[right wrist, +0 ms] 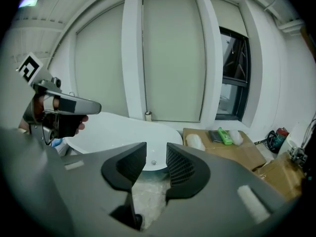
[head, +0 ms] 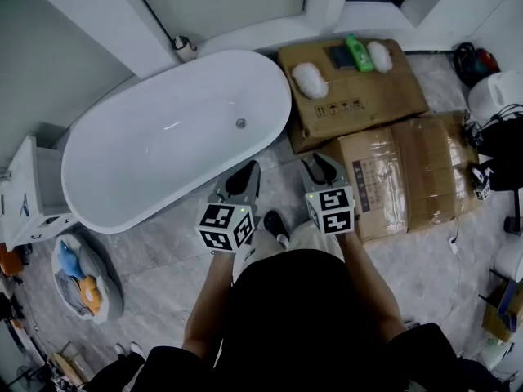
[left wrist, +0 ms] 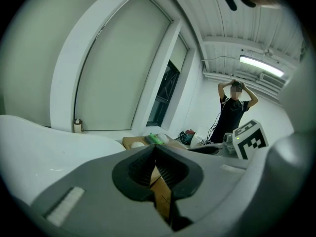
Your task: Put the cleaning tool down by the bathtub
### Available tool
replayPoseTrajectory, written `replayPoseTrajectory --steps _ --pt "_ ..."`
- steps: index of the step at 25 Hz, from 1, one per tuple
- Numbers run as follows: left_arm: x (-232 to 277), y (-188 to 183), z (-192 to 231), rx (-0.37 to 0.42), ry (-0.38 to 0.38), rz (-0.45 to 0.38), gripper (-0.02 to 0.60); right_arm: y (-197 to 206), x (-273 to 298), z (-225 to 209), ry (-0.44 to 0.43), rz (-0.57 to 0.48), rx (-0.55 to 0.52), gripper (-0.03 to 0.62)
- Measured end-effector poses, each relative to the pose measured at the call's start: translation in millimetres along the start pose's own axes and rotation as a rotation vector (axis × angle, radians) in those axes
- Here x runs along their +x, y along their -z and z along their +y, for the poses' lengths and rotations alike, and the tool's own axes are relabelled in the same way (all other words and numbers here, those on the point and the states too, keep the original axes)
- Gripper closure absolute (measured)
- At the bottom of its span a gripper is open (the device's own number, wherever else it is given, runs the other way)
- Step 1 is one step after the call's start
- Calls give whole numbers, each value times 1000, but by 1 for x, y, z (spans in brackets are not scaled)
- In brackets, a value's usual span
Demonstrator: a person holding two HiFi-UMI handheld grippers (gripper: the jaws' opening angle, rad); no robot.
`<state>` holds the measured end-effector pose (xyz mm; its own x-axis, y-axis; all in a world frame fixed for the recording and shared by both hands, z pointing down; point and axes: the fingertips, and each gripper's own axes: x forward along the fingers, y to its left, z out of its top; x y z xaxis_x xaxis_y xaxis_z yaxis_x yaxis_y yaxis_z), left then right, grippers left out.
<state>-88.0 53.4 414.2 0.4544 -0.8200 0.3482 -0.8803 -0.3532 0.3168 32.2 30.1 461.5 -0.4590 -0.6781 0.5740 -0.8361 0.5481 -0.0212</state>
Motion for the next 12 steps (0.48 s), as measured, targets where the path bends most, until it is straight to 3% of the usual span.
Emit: replayPoseTrajectory --steps 12 --pt "1 -43 -24 29 21 -76 583 -59 -52 2 -51 -160 6 522"
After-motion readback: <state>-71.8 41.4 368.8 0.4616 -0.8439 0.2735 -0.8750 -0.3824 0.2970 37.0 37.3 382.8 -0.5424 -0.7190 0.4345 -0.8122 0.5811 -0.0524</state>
